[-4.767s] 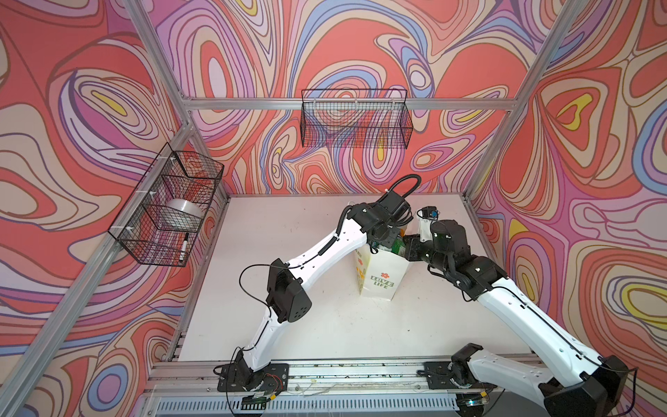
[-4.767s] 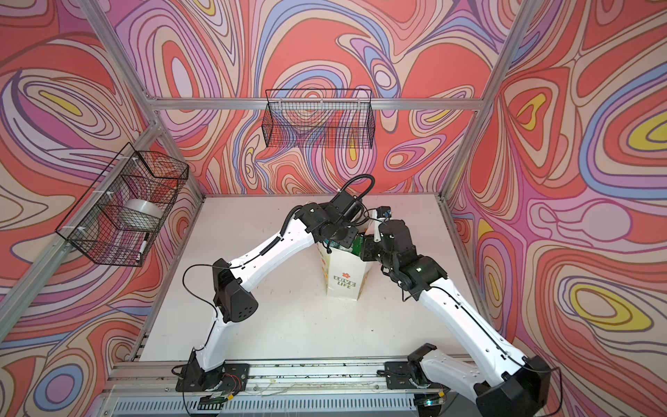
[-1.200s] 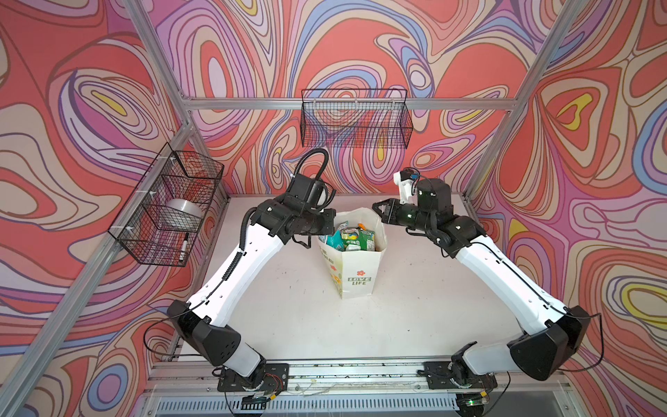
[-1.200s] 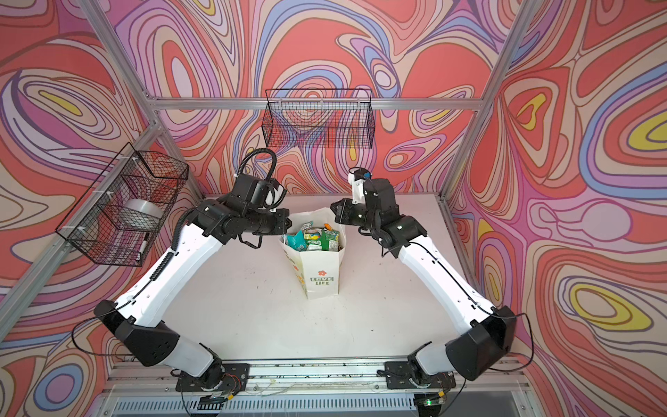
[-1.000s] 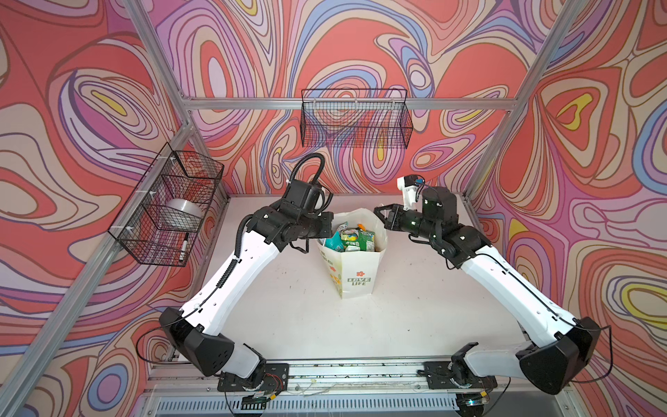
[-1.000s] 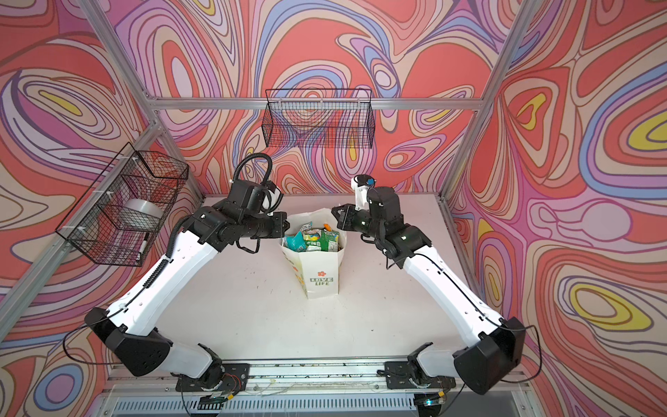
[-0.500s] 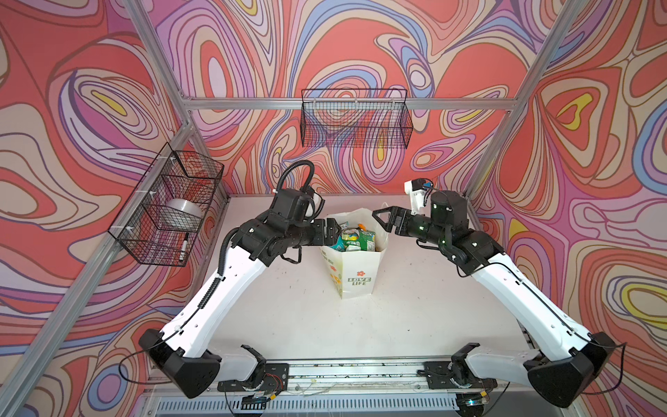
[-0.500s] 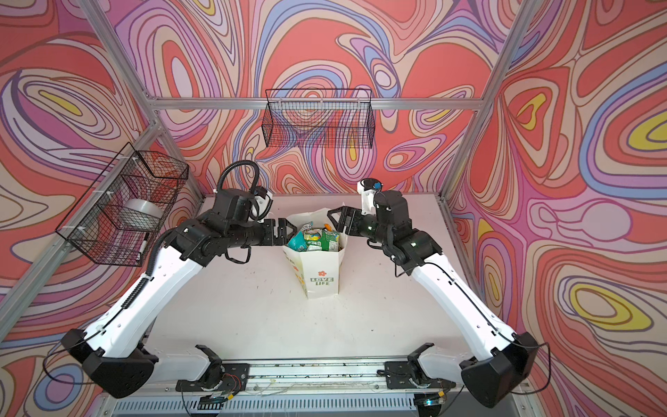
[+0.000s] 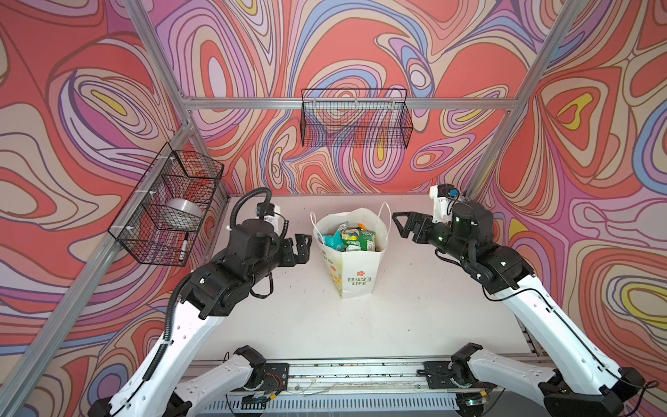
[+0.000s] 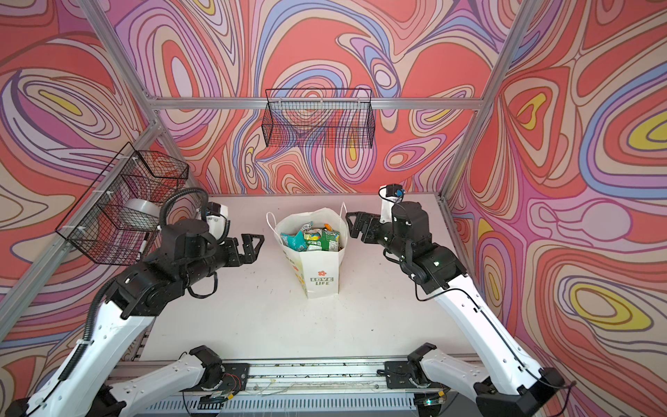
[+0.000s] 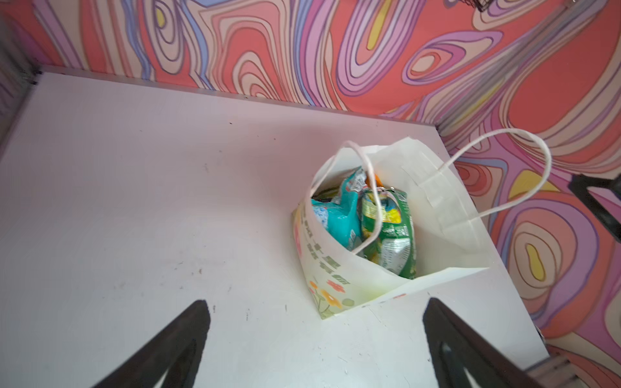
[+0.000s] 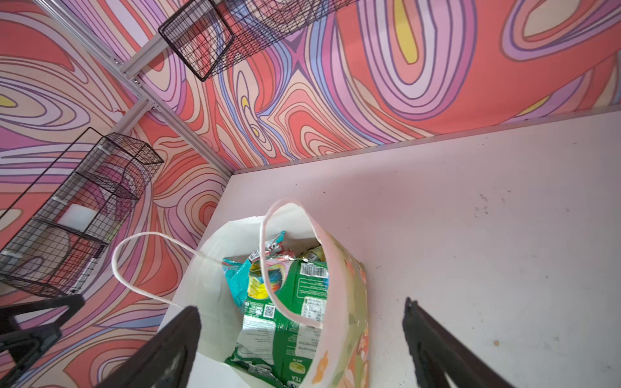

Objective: Place the snacks into the paper bag
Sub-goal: Reset both arms

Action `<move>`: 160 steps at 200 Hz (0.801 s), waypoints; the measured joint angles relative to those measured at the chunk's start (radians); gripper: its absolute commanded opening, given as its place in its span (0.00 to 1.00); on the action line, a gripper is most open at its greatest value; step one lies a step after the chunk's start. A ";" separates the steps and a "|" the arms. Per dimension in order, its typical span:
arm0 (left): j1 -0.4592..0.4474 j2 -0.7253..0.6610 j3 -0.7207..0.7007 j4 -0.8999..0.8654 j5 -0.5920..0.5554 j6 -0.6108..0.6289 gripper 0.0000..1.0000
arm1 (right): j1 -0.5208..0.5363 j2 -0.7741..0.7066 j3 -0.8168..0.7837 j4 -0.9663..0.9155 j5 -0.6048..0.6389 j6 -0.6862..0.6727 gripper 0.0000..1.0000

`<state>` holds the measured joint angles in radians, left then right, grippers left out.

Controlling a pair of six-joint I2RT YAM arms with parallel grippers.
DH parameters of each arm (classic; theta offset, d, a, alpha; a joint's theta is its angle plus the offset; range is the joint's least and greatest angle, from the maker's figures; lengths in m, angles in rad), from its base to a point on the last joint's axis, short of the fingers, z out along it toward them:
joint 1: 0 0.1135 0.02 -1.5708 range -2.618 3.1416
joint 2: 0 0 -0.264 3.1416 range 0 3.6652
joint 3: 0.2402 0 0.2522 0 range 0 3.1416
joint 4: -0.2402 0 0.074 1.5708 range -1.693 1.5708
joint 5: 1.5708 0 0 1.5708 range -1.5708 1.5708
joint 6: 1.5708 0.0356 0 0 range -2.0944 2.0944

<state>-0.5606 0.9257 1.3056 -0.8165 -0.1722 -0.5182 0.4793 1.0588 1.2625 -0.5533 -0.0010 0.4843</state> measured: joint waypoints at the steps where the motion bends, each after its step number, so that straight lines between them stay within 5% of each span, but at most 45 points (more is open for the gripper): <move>1: 0.000 -0.004 -0.004 0.002 -0.004 0.000 1.00 | 0.000 -0.002 -0.002 0.000 0.003 -0.001 0.98; 37: 0.004 -0.131 -0.215 0.100 -0.238 -0.029 1.00 | 0.000 -0.046 -0.054 -0.008 0.153 -0.036 0.98; 80: 0.004 -0.101 -0.425 0.256 -0.481 -0.043 1.00 | -0.080 0.023 -0.159 0.043 0.214 -0.027 0.98; 119: 0.005 -0.005 -0.707 0.643 -0.684 0.047 1.00 | -0.205 0.080 -0.297 0.124 0.240 -0.002 0.99; 160: 0.070 0.101 -0.884 0.987 -0.757 0.204 1.00 | -0.372 0.117 -0.388 0.250 0.219 0.022 0.98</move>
<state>-0.4908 1.0264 0.4217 0.1707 -0.9295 -0.3138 0.1074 1.1759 0.8742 -0.3035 0.2176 0.5060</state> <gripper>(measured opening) 0.998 0.985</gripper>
